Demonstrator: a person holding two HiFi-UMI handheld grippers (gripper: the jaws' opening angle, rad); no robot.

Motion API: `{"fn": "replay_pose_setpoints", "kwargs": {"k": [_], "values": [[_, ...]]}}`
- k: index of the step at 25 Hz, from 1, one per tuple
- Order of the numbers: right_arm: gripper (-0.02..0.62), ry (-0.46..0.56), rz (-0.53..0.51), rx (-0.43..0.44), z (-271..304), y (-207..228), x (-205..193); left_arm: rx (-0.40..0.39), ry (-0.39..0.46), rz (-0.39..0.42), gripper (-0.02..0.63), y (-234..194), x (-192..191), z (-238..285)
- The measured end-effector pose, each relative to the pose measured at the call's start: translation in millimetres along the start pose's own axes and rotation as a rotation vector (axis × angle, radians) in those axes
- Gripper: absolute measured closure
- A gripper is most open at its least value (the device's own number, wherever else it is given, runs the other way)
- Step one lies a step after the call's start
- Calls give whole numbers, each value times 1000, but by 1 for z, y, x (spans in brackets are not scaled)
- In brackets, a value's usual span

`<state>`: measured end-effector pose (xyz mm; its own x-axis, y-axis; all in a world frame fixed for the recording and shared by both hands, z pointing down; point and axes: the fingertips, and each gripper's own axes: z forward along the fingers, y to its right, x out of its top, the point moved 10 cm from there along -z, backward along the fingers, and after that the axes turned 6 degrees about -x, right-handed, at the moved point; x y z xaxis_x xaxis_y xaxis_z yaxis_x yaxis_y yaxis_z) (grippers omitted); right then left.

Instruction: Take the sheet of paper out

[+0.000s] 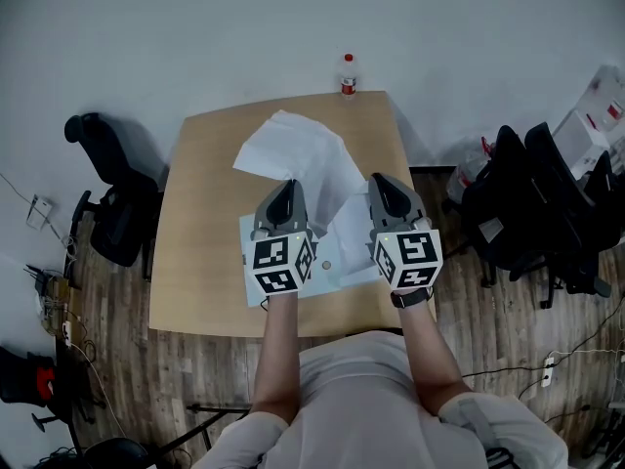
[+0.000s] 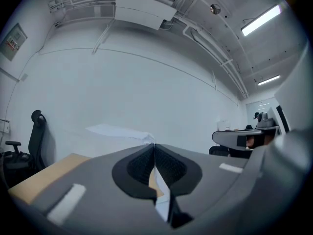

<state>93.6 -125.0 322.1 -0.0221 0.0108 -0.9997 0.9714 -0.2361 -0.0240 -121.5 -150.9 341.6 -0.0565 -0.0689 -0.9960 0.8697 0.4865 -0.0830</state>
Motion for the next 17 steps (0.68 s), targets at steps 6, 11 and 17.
{"fn": "replay_pose_setpoints", "kwargs": {"k": [6, 11, 17], "values": [[581, -6, -2, 15, 3, 2, -5, -1, 0, 28, 595, 5, 0, 4], [581, -22, -22, 25, 2, 4, -11, -2, -13, 17, 595, 7, -7, 9], [581, -28, -54, 36, 7, 3, -13, 0, -17, 11, 595, 1, -12, 17]]}}
